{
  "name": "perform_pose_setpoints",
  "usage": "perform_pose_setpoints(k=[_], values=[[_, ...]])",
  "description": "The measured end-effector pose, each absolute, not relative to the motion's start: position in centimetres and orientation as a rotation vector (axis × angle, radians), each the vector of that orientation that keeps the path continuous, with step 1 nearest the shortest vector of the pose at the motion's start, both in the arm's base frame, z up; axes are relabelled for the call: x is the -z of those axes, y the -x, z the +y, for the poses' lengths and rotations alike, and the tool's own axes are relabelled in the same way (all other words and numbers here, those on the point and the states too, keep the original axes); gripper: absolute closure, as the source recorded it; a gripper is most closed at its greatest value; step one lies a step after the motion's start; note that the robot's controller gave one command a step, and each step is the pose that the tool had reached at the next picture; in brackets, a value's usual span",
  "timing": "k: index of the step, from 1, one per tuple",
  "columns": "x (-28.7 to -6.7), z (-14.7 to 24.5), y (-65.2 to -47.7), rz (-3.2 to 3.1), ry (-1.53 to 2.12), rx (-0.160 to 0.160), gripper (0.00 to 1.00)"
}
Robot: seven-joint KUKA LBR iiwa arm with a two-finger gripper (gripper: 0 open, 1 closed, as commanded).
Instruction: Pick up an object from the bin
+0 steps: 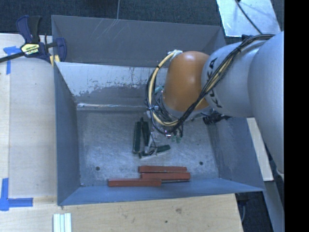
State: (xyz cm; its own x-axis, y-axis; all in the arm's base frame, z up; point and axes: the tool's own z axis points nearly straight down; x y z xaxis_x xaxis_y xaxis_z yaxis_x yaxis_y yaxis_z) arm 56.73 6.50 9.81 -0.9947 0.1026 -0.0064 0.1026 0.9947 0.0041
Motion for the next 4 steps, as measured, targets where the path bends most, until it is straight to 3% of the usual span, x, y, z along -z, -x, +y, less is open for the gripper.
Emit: perform_pose_setpoints(k=[1,2,3,4], values=[[-6.9,2.0,-56.0,3.136,-0.186,-0.001,0.0],[-7.8,4.1,-51.5,3.136,-0.198,-0.001,0.0],[-7.8,4.0,-51.6,3.133,-0.199,0.0,1.0],[-23.4,3.6,-51.8,3.122,-0.23,-0.002,1.0]])
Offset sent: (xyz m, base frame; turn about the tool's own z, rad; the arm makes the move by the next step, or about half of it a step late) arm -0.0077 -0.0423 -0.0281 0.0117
